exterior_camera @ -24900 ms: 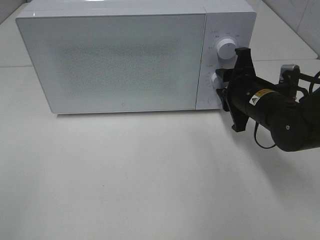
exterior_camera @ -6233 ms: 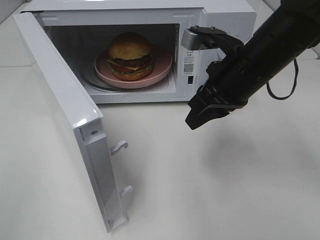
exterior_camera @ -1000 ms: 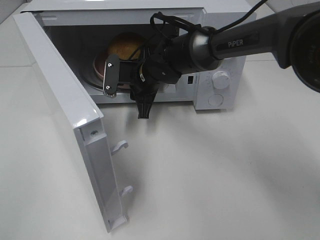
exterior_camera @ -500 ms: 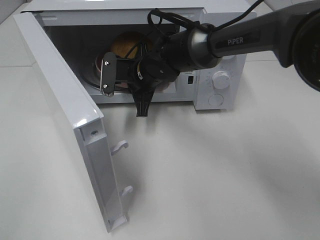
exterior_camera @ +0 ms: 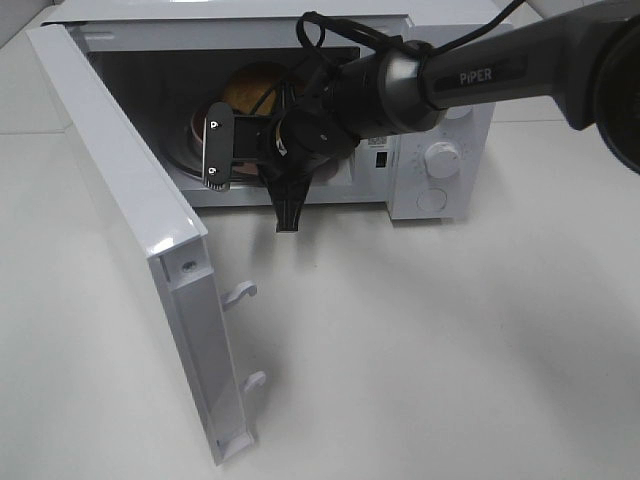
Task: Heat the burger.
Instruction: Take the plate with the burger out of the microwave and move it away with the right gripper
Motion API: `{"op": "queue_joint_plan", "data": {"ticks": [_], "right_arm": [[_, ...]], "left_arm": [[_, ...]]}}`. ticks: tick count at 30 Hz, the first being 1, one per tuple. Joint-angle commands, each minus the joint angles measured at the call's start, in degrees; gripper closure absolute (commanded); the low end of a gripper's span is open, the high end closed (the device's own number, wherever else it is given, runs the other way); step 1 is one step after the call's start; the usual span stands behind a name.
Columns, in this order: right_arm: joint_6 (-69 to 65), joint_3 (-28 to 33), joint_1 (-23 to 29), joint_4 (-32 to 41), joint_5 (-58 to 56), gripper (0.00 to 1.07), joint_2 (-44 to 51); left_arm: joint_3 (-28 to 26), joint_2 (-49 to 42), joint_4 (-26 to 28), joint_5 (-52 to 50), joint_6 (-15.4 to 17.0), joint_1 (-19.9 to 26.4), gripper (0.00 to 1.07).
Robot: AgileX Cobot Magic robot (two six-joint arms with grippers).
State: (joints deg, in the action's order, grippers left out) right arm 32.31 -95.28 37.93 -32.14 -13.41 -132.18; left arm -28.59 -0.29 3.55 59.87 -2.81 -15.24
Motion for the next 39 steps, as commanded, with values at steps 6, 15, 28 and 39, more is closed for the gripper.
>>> {"op": "queue_joint_plan", "data": {"ticks": [6, 15, 28, 39], "right_arm": [[6.02, 7.28, -0.46, 0.63, 1.60, 1.07, 5.90], [10.03, 18.39, -0.46, 0.57, 6.25, 1.07, 14.38], [15.13, 30.54, -0.46, 0.52, 9.00, 1.07, 23.38], [19.54, 40.91, -0.46, 0.40, 10.49, 1.07, 32.26]], "left_arm": [[0.17, -1.09, 0.11, -0.52, 0.11, 0.17, 1.07], [0.17, -1.09, 0.11, -0.52, 0.11, 0.17, 1.07], [0.17, -1.09, 0.11, -0.52, 0.11, 0.17, 1.07], [0.17, -1.09, 0.11, -0.52, 0.11, 0.17, 1.07]]}}
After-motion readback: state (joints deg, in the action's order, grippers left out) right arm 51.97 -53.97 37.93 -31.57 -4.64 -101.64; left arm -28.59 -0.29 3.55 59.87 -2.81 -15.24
